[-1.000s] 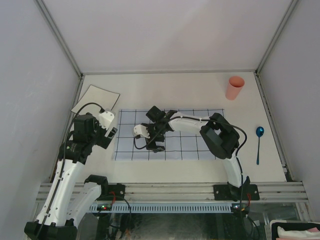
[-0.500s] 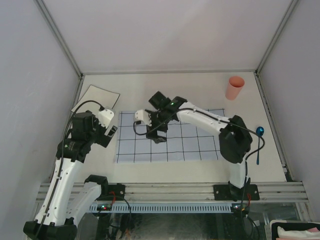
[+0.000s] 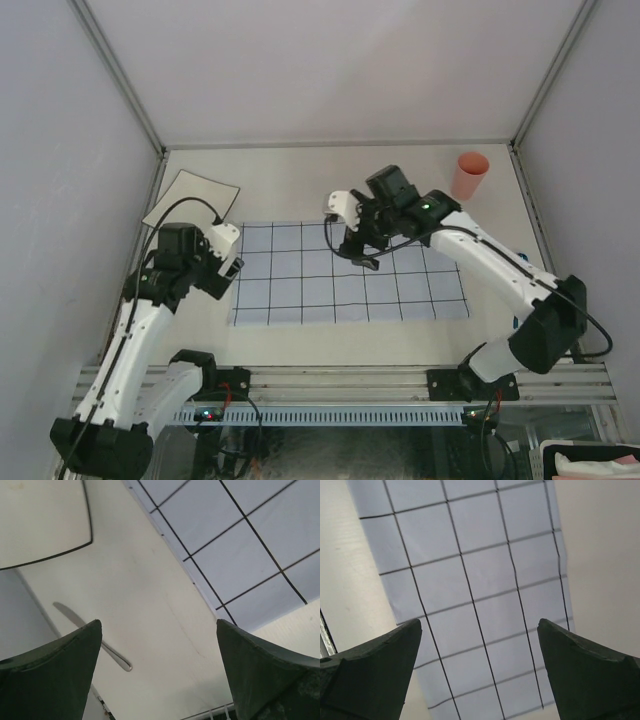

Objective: Set the dinner table for one person
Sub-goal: Flatten out the napkin at the center of the board.

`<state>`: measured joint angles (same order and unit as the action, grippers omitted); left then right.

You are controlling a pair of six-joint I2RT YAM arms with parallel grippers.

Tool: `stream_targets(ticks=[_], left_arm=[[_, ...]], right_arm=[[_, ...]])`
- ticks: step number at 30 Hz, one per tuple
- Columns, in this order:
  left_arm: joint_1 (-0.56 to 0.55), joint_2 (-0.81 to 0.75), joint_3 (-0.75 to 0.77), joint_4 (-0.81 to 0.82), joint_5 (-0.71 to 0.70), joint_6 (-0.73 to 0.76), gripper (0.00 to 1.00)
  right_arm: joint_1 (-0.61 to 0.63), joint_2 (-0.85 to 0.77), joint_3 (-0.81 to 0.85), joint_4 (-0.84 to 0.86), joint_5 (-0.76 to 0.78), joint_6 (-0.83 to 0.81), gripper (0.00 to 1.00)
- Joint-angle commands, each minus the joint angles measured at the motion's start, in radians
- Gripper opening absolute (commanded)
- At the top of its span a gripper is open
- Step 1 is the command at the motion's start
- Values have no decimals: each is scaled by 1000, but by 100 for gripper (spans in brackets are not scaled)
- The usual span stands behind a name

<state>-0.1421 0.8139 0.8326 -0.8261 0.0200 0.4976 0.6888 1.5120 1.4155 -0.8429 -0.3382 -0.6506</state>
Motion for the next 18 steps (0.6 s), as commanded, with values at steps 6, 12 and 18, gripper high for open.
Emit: stream_targets(ticks=[6,12,18], left_arm=[[-140,302,68,33,261,221,100],[-361,636,199,33,175,295,100],[-414,823,331,33,242,294,100]], right_arm=[[-313,-395,-72,-25,31,106,100],[-517,-528,-111,-75,-10,119,100],[-677,-625,-144,-137,-88,88,100]])
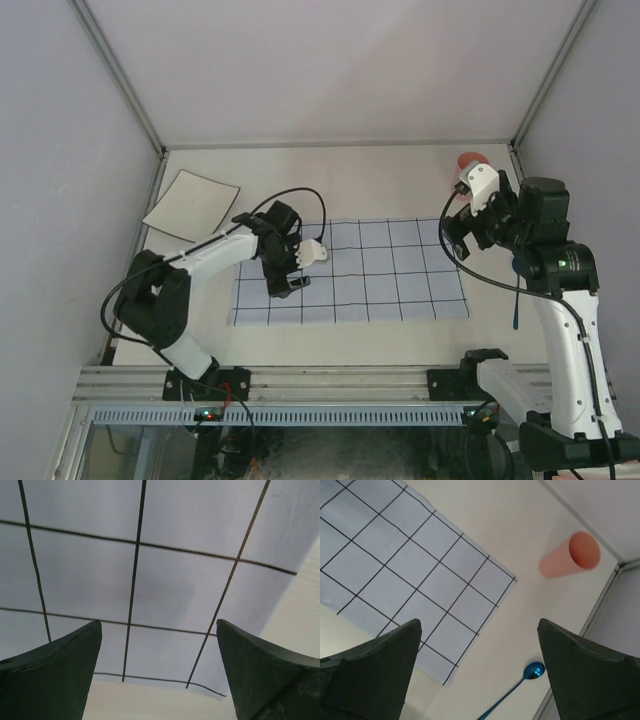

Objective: Set the dinner table for one person
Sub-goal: Flatten out the napkin at the center of the board.

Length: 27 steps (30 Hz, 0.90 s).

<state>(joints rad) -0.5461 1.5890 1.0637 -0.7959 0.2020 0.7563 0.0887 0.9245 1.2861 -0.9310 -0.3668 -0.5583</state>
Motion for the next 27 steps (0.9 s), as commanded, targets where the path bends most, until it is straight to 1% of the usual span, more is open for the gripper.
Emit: stream_targets(ticks=[1,6,10,14,17,20,27], left_arm=[[-12,70,115,3,67,36,100],[-35,163,169,1,78,31,100],[-59,216,201,-21,96,35,100],[-88,261,223,-31,104,16,100],[-115,280,204,1,65,4,100],[-139,312,210,-1,21,4,100],[-146,373,267,-39,-8,4,100]], right_arm=[[-95,-52,-20,-66,-63,-12,100],[-194,-143,-43,-100,-91,-40,100],[-234,-180,-45,-113,-103,-48,100],[-246,-192,-45,-118,-110,-51,100],[-251,-194,-45,-120,-117,-58,100],[-252,-202,-45,-110,-109,-60,100],[-253,-223,-28,-132,-87,-67,100]])
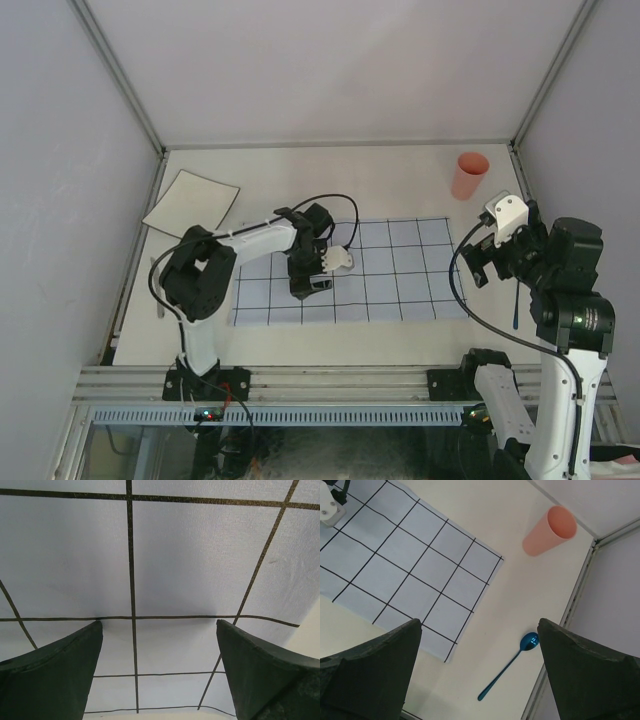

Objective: Set the dinner table for one person
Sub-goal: Flatten out the napkin at the center of the board.

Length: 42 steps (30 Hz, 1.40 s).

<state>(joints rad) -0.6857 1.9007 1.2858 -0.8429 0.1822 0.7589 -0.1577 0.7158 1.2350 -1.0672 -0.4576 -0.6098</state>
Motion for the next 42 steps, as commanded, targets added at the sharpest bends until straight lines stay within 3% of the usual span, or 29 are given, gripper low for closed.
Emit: stream_targets(ticks=[1,10,42], left_arm=[[-6,71,54,1,10,1,100],[-8,133,144,-56,-4,0,100],[-2,189,254,-121,-84,21,100]], right_arm=[[-7,-17,28,-1,8,-15,100],[-7,-26,50,-33,16,-31,100],[-7,-57,50,-69,19,-35,100]])
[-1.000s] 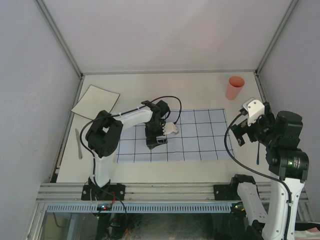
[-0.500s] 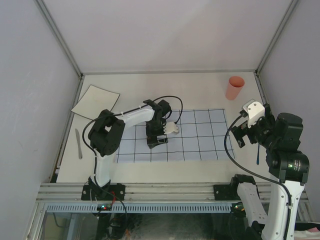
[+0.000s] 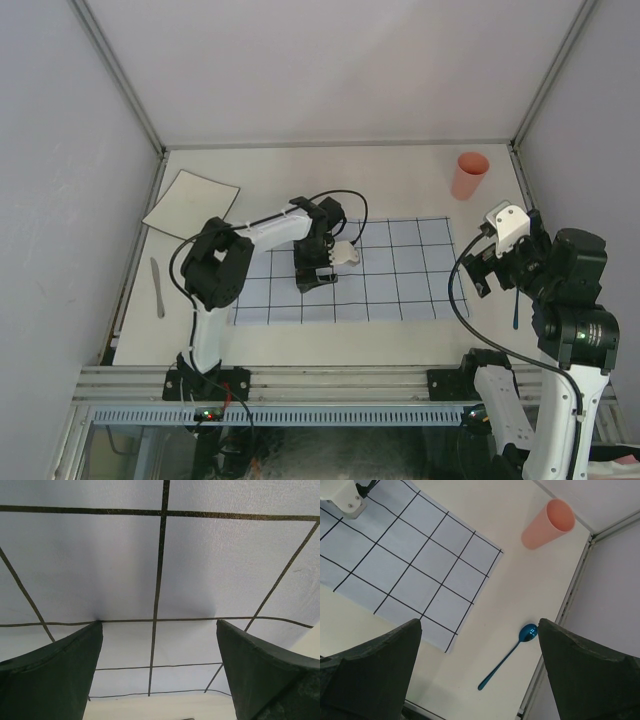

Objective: Set the dinner table for one person
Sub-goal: Flatten out the napkin at the center of the board.

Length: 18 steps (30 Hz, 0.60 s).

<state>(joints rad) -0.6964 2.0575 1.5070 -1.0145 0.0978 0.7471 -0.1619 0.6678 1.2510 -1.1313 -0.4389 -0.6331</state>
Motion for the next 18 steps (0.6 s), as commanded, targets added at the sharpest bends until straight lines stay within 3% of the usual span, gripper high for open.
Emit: stream_targets(ticks=[1,18], left_arm=[[9,33,32,50,-1,34,100],[44,65,70,32,6,38,100]], right_arm=[[-2,-10,34,-5,1,-13,100],[-5,-16,31,-8,10,-14,100]])
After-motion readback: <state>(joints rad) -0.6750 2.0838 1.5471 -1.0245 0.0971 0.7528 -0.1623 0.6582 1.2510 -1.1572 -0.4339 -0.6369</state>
